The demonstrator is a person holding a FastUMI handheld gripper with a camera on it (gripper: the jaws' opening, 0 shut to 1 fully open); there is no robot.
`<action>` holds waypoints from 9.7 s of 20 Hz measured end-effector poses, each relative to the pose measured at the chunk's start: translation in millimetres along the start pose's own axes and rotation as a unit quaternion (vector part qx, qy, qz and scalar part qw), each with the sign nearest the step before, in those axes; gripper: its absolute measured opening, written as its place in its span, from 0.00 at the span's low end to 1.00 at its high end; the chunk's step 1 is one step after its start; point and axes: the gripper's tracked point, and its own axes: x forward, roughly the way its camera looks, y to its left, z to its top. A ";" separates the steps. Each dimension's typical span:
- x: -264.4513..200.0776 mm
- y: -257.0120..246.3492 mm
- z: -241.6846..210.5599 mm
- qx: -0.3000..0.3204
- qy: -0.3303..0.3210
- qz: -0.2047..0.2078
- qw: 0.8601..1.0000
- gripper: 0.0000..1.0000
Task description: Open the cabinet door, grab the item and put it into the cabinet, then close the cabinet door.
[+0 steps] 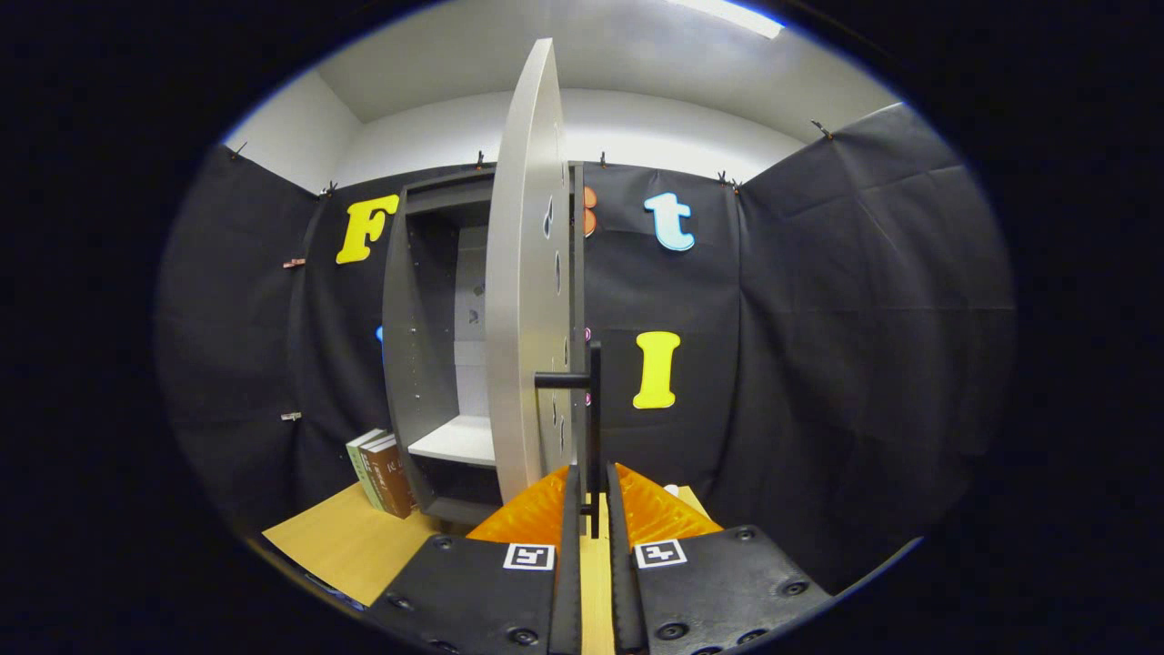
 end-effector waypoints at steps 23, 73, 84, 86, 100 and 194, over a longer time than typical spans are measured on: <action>25.1 187.0 -121.1 0.021 0.141 0.007 0.990 0.18; 27.9 173.3 -524.8 -0.003 0.539 -0.026 0.842 0.20; 41.3 187.7 -420.5 0.009 0.476 -0.059 0.878 0.20; 51.2 197.7 -383.7 0.006 0.444 -0.057 0.894 0.20; 113.6 229.1 -167.6 -0.003 0.262 -0.058 0.963 0.19; -17.2 -54.8 3.6 0.051 0.025 -0.123 0.991 0.98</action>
